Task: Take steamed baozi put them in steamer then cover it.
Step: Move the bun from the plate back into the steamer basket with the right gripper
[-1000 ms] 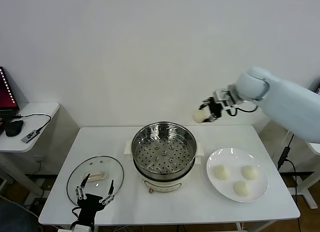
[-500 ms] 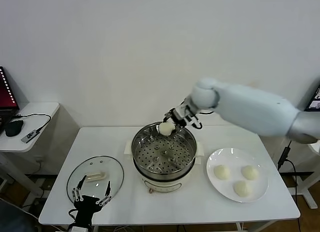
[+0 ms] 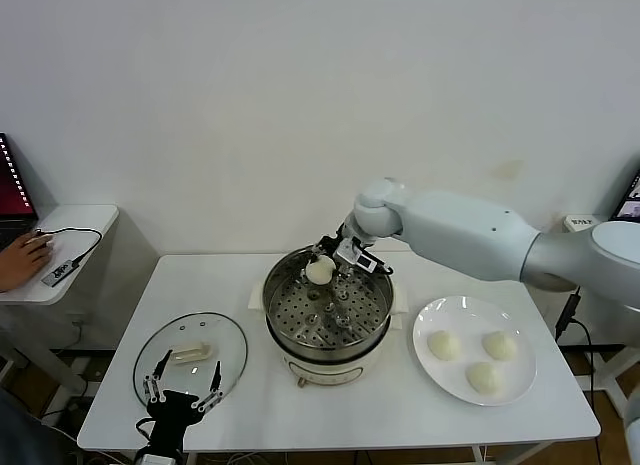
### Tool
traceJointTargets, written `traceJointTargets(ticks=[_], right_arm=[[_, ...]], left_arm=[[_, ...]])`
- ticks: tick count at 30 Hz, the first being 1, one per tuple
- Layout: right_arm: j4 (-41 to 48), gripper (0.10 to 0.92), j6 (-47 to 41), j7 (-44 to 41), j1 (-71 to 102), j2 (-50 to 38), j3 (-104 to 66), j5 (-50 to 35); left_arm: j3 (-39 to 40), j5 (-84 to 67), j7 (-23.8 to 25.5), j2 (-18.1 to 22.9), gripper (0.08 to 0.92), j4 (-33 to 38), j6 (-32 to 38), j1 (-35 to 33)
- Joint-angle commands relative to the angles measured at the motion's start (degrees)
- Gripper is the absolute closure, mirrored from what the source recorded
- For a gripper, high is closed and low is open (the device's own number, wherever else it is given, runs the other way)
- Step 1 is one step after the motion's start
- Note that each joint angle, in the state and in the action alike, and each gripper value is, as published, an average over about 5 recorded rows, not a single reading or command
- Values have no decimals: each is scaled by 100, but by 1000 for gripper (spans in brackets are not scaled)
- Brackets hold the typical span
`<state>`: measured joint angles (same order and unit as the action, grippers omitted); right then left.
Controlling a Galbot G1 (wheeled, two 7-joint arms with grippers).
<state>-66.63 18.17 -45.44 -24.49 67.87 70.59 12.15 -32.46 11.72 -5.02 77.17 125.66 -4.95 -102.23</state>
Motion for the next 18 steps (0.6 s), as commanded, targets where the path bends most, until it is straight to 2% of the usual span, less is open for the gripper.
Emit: traceJointTargets(ticks=[1, 11, 18], right_arm=[[376, 475, 553, 206, 128, 228, 21, 657], [391, 451, 697, 324, 132, 267, 59, 792], [-107, 273, 373, 230, -254, 17, 165, 98]], left_arm=[[4, 2, -3, 4, 177, 2, -2, -2], [38, 27, -5, 22, 177, 130, -5, -69], [61, 31, 9, 18, 177, 202, -17, -66]])
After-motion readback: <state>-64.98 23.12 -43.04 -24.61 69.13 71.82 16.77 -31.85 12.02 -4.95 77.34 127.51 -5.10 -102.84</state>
